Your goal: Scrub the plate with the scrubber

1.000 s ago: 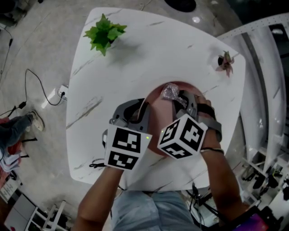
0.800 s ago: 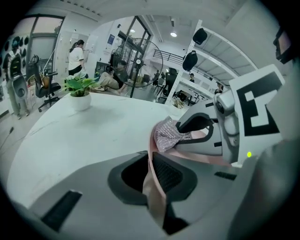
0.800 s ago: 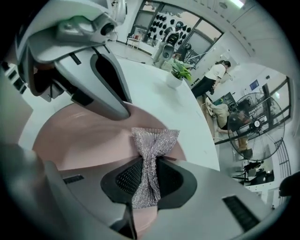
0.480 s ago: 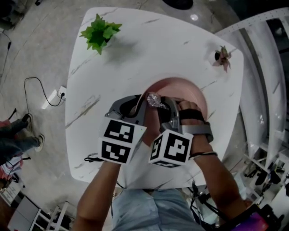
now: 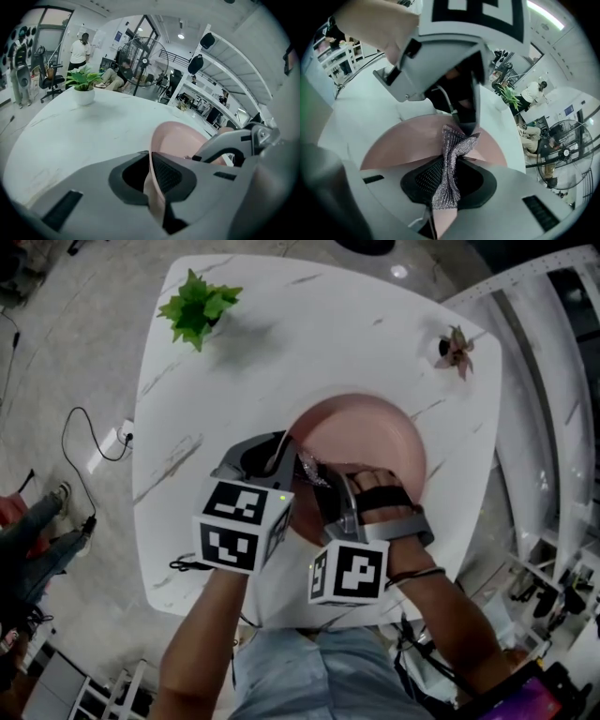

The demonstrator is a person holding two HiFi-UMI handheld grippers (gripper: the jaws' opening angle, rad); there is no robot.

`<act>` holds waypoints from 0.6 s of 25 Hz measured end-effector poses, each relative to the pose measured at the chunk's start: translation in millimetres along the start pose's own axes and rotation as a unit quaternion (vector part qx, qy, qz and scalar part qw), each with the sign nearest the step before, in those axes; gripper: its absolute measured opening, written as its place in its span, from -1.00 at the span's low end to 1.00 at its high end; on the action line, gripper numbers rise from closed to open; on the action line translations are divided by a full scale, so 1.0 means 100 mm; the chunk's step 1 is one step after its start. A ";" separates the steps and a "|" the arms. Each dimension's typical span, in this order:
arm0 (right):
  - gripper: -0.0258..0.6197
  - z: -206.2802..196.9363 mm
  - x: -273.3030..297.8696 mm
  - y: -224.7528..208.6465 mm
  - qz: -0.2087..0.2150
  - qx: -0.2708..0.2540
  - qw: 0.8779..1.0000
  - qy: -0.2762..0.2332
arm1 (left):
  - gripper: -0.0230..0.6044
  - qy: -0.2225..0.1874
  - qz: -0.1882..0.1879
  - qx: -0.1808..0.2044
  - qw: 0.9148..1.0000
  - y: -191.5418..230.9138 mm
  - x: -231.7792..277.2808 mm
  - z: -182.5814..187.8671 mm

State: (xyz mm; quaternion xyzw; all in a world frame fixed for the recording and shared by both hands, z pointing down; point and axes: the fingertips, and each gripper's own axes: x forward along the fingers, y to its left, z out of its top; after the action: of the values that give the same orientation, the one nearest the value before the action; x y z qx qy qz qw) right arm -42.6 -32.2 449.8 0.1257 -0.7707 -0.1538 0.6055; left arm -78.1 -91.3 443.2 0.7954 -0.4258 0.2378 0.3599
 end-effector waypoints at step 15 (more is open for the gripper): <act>-0.65 0.11 -0.26 0.68 0.107 -0.034 0.993 -0.048 | -0.85 0.010 0.008 0.022 1.000 -0.04 0.03 -0.02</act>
State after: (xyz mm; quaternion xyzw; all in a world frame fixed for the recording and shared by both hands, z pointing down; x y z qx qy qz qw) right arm -47.2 41.2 450.4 0.0144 -0.8022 -0.1203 0.5846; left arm -73.4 -89.9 444.9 0.7972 -0.4234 0.2574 0.3448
